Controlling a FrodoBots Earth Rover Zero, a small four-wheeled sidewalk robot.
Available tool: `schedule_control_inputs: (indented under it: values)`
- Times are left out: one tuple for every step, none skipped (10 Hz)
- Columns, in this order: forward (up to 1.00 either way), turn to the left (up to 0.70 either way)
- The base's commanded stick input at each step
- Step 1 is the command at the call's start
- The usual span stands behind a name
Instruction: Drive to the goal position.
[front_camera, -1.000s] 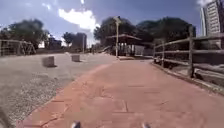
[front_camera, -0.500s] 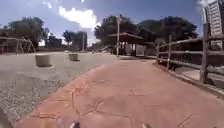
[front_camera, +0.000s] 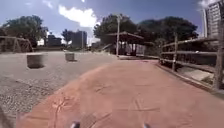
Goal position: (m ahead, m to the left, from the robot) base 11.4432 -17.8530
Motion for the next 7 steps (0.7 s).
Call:
schedule_control_inputs:
  values:
    - [0.85, -0.34]
    - [0.85, -0.34]
    - [0.85, -0.34]
    - [0.85, -0.27]
    - [0.85, -0.1]
    - [0.85, 0.0]
    - [0.85, 0.0]
